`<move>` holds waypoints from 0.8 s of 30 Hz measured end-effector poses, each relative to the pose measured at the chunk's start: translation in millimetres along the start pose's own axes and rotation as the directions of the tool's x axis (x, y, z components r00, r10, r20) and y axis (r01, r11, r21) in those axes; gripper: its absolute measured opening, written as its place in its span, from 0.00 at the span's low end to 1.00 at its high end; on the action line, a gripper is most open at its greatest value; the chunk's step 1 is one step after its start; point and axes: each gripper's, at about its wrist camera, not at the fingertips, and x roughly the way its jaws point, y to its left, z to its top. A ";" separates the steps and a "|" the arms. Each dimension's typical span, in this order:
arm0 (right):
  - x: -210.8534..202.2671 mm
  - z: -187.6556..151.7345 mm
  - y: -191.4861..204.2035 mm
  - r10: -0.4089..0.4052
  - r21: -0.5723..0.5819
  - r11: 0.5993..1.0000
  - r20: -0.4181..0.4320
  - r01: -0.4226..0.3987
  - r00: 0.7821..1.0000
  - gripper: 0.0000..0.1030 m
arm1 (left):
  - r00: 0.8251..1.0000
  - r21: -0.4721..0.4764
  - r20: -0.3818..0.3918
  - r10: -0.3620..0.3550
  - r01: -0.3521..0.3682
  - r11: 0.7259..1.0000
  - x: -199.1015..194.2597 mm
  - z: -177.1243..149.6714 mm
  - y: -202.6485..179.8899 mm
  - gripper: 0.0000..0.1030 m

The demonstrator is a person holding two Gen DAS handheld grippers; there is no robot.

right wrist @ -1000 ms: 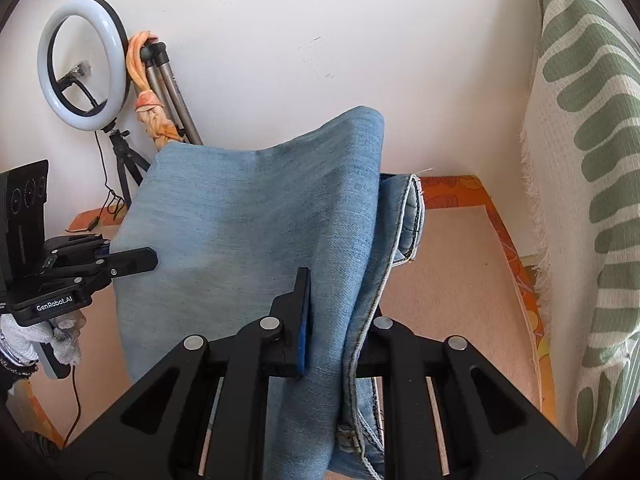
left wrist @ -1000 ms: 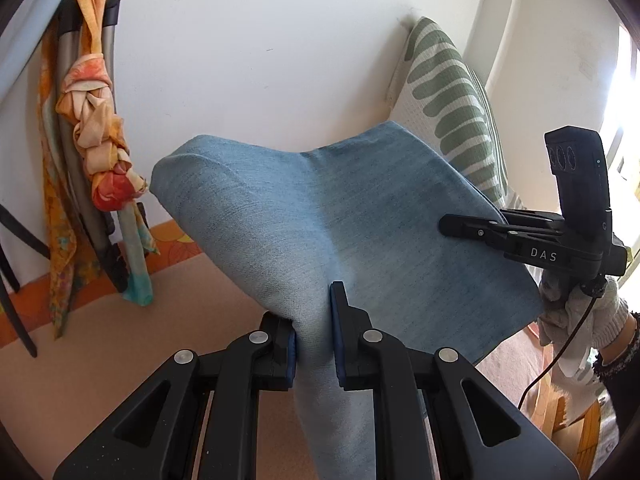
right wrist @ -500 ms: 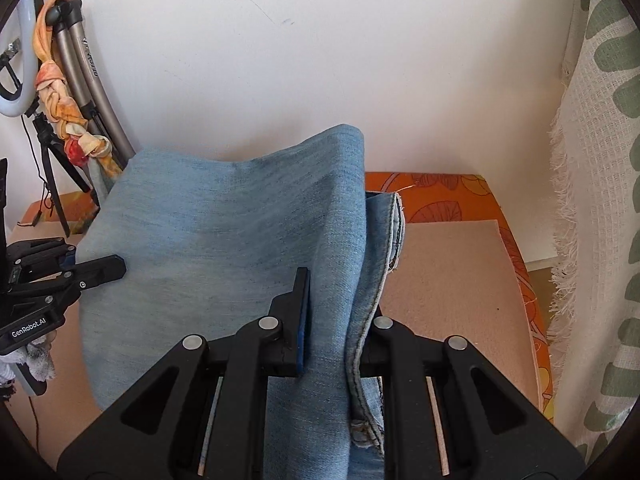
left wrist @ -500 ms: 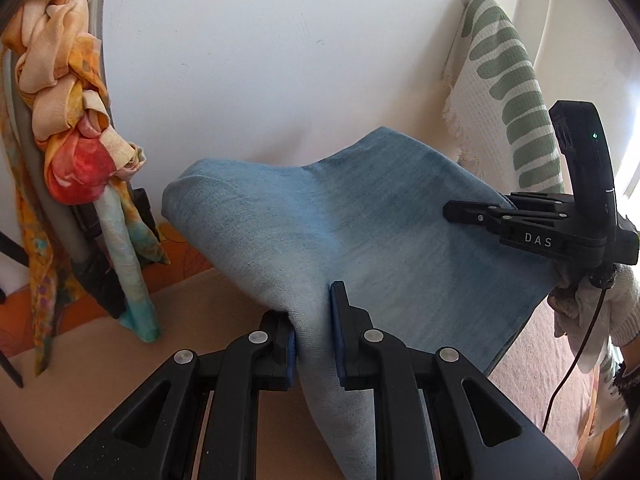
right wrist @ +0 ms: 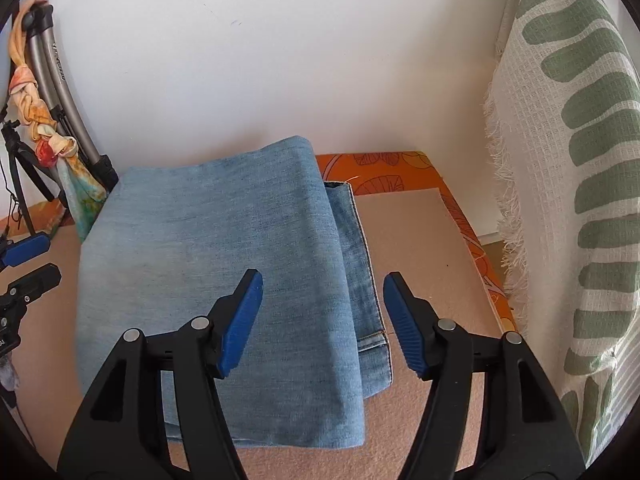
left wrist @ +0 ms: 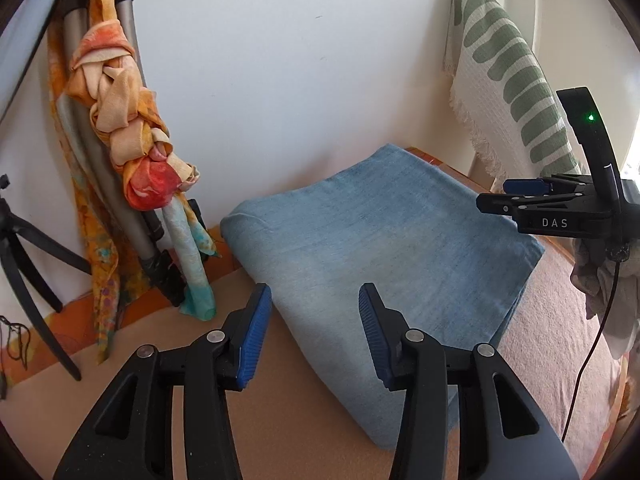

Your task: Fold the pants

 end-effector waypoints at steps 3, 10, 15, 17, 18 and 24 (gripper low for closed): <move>-26.4 -8.9 4.6 0.012 0.016 1.000 0.019 -0.012 1.000 0.68 | 0.999 -0.003 0.028 -0.015 0.016 1.000 -24.4 -2.0 -5.0 0.50; -103.9 -30.4 20.9 0.024 0.044 0.999 0.102 -0.029 0.994 0.82 | 0.995 0.023 0.084 -0.049 0.047 0.999 -87.1 -10.8 -33.5 0.57; -160.5 -52.8 38.7 0.003 0.045 0.999 0.154 -0.010 0.988 0.93 | 0.988 0.044 0.135 -0.070 0.065 0.997 -139.6 -23.1 -50.3 0.68; -178.7 -64.1 45.4 0.007 0.046 0.999 0.162 -0.014 0.987 0.97 | 0.986 0.047 0.149 -0.075 0.069 0.997 -157.9 -29.6 -56.5 0.73; -186.4 -69.7 48.8 0.010 0.039 0.999 0.160 -0.016 0.987 0.97 | 0.986 0.047 0.152 -0.069 0.063 0.997 -166.3 -34.2 -59.9 0.76; -227.1 -107.3 64.7 -0.013 0.050 0.999 0.165 0.004 0.986 0.98 | 0.983 0.049 0.171 -0.059 0.051 0.998 -211.5 -59.8 -75.2 0.80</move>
